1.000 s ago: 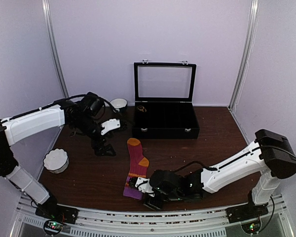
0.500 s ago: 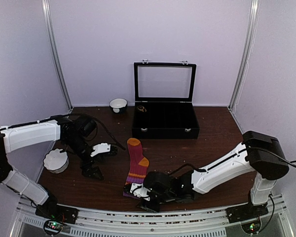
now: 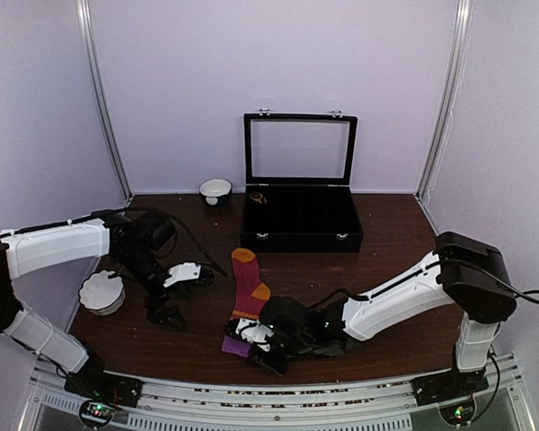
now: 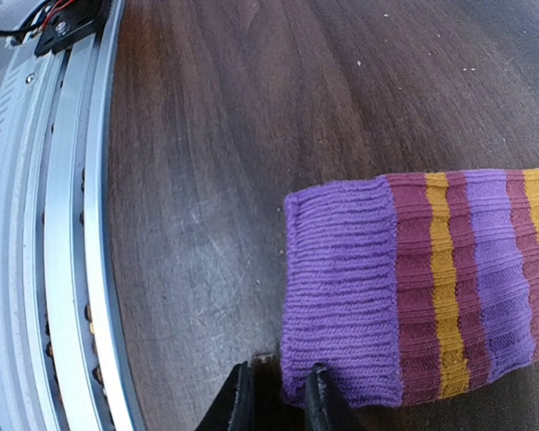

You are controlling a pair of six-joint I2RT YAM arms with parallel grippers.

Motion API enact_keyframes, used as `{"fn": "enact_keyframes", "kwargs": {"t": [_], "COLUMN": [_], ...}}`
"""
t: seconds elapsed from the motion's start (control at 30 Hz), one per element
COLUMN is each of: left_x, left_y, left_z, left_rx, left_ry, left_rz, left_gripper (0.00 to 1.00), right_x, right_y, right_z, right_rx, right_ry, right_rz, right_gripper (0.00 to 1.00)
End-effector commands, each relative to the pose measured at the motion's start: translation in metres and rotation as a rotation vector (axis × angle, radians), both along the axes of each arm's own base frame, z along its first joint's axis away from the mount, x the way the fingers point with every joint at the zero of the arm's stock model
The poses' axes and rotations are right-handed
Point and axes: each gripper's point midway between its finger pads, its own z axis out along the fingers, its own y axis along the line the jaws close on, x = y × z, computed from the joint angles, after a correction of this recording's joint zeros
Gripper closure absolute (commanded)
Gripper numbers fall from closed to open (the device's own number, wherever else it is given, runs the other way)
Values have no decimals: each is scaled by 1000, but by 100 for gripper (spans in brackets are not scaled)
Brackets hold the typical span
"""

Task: Roll the socks
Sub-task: Roll the sock at the center of the board.

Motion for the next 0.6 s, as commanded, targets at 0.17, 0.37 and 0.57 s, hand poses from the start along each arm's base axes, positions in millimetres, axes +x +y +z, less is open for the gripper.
{"fn": "enact_keyframes", "kwargs": {"t": [0.17, 0.37, 0.57], "left_x": [-29, -47, -50], "left_y": [-34, -52, -63], "left_z": [-3, -23, -39], "left_rx": [-81, -55, -54], "left_ry": [-16, -100, -202], "left_rz": [-171, -290, -368], "left_gripper": [7, 19, 36], "right_x": [-7, -1, 5], "right_y": [0, 6, 10], "right_z": [-10, 6, 11], "right_rx": [6, 130, 221], "right_ry": [264, 464, 618], "right_rz": [-52, -136, -223], "right_gripper": [92, 95, 97]}}
